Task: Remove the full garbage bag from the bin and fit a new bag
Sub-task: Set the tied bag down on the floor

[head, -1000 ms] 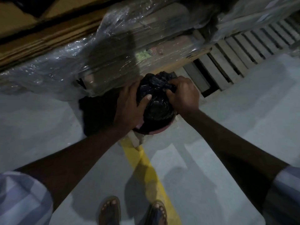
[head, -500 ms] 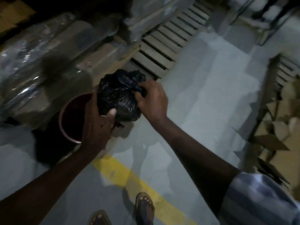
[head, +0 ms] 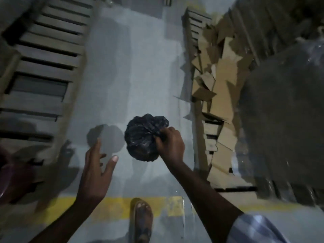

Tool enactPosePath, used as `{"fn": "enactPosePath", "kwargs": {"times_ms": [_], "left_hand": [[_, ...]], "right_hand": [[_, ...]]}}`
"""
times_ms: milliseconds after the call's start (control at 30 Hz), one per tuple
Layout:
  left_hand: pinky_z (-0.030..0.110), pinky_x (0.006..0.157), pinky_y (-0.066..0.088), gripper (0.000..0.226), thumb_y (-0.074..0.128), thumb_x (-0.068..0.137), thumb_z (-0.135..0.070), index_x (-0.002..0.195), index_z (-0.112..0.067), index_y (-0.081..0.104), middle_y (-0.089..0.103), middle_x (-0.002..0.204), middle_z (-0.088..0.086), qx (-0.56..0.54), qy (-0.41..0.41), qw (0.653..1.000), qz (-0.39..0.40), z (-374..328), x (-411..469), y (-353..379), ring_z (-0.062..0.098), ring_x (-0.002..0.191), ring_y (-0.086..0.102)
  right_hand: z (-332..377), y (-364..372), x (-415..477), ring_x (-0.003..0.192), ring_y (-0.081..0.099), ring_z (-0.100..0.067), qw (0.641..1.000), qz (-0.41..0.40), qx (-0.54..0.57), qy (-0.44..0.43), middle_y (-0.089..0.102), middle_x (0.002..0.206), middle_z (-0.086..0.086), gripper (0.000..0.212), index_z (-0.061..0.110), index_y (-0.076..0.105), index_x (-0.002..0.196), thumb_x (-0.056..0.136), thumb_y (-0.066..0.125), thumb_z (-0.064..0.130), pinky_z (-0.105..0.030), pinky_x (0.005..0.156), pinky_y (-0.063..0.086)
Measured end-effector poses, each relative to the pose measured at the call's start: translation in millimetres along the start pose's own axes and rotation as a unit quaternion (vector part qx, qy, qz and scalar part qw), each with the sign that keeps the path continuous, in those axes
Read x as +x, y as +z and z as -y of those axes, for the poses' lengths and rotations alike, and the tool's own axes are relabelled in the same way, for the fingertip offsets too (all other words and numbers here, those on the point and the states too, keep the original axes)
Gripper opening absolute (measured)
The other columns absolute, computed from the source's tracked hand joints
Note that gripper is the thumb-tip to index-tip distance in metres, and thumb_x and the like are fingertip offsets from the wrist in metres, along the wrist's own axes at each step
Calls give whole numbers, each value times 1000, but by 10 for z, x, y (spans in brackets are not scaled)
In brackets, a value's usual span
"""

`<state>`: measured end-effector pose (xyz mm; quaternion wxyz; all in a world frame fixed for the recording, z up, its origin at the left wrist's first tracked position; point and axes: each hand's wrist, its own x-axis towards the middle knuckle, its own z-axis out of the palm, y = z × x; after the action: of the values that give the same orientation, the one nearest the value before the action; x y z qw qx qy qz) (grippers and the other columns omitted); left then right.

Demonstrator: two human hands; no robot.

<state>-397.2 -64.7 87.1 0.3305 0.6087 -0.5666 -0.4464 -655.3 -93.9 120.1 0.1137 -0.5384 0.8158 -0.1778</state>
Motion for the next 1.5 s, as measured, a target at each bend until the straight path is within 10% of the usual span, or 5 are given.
{"fn": "enactPosePath", "kwargs": {"times_ms": [633, 1500], "left_hand": [[17, 83, 49, 67, 54, 89, -62, 151, -38, 46, 45, 140, -20, 80, -38, 972, 218, 479, -399, 1800, -4, 115, 61], [28, 90, 55, 70, 56, 92, -59, 155, -32, 43, 42, 152, -14, 141, -15, 955, 260, 448, 158, 2190, -7, 115, 59]], "right_hand": [[-3167, 608, -496, 106, 69, -33, 932, 21, 3, 363, 73, 113, -9, 25, 15, 73, 114, 93, 66, 25, -51, 88, 59], [-3784, 1023, -665, 127, 52, -49, 896, 66, -22, 438, 53, 136, -24, 71, 9, 47, 146, 90, 73, 44, -63, 98, 51]]}}
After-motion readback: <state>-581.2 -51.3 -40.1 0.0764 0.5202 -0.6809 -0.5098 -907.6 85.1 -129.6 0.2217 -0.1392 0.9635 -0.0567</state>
